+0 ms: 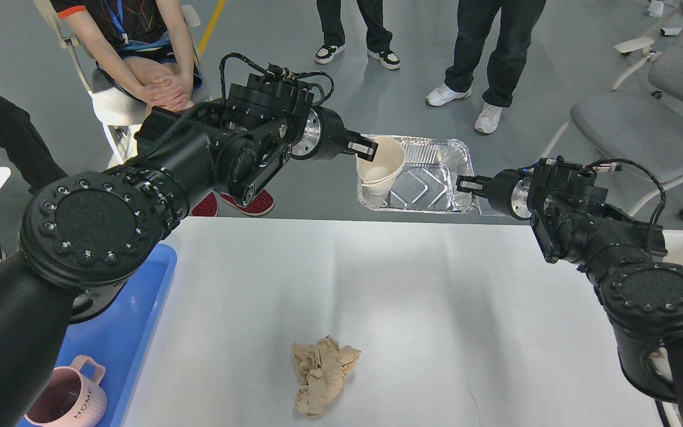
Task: Tidy desktop
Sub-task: 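Lower the paper cup into the foil tray and release it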
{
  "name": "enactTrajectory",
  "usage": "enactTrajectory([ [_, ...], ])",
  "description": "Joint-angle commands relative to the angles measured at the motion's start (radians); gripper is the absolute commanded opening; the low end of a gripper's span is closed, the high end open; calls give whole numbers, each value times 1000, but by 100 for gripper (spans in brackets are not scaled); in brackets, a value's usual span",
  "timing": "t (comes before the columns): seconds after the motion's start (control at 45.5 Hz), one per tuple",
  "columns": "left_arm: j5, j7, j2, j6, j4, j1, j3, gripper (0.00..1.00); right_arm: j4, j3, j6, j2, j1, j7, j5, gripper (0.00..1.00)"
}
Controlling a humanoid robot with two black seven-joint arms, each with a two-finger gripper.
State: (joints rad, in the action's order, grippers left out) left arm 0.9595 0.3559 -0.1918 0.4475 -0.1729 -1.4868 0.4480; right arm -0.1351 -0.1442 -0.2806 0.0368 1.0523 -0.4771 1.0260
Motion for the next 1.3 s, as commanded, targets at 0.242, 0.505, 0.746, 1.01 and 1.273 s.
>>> enactTrajectory([
  [0.242, -57, -22, 2, -4, -8, 11, 5, 45, -1, 0, 0, 0, 0, 0, -3, 0],
  [0.505, -108, -9, 0, 25, -7, -9, 3, 83, -1, 0, 0, 0, 2, 2, -3, 0],
  [0.746, -108, 34, 11, 157, 0, -36, 12, 90, -1, 0, 0, -14, 0, 0, -3, 0],
  [1.01, -99, 84, 127, 243, 0, -53, 18, 90, 3, 0, -3, -9, -3, -5, -7, 0],
  [1.273, -100, 110, 157, 267, 0, -81, 18, 90, 6, 0, -8, 5, 0, -5, -7, 0],
])
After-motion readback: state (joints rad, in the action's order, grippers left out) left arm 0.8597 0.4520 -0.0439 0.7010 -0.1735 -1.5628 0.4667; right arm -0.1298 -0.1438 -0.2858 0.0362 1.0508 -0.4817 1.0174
